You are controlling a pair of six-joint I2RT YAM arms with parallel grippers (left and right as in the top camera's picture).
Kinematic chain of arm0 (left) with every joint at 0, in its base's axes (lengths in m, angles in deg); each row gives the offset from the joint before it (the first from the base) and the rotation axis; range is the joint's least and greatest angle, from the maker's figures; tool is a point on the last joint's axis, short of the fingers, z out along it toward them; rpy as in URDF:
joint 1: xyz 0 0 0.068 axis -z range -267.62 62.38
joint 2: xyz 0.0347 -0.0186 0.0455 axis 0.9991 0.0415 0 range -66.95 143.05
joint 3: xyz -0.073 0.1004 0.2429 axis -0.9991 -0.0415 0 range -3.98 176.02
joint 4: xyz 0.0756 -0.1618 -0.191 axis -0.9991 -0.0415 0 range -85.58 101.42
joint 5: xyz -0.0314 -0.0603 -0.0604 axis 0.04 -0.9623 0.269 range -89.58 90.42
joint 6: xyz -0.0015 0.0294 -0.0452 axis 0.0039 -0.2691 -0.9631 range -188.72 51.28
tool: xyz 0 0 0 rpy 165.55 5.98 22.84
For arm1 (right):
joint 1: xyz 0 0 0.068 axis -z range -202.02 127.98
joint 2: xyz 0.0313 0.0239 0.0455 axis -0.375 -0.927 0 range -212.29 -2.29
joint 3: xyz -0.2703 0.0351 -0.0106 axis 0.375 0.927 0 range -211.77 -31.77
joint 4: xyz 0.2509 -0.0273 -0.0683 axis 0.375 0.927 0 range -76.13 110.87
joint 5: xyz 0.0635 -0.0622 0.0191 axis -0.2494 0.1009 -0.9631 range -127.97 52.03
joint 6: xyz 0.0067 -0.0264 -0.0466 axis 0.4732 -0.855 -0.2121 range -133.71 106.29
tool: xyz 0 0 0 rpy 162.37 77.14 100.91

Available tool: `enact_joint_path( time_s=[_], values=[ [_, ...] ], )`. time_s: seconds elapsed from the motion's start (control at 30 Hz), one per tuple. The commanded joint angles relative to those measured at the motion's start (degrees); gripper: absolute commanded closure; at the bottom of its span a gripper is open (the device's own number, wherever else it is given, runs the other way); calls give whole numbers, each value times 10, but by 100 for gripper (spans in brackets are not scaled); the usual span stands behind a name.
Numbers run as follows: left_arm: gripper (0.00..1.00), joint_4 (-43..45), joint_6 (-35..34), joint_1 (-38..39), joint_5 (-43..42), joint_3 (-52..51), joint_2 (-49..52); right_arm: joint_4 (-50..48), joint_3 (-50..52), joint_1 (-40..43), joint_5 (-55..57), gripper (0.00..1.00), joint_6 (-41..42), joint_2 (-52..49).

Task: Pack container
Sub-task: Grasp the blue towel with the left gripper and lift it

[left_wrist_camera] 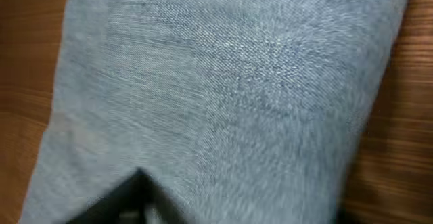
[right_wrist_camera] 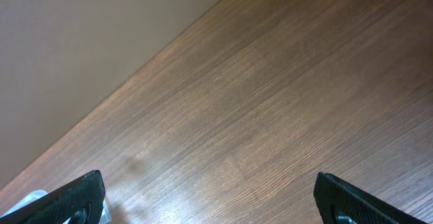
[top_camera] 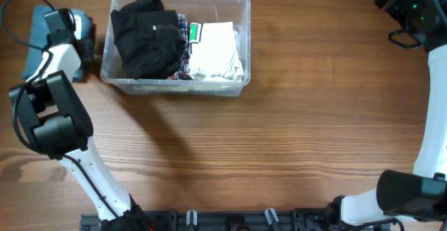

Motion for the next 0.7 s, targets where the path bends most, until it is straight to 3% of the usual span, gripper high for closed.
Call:
enact_joint_path(
  time_s=[0.0,0.07,0.33,0.4,0.5,0.67],
  values=[
    [86,-1,1,-21,42,-5,26,-2,2,1,6,0,5,-2],
    [96,5,-46,-17,76,-5,22,-2,2,1,6,0,5,-2],
    [96,-38,-175,-1,71,-5,-82,-2,2,1,6,0,5,-2],
    [96,-80,-221,5,17,-5,-146,-2,2,1,6,0,5,-2],
    [96,-166,-309,6,-129,-5,-257,-2,2,1,6,0,5,-2],
    [96,-269,-316,6,-320,-5,-421,-2,2,1,6,0,5,-2]
  ],
)
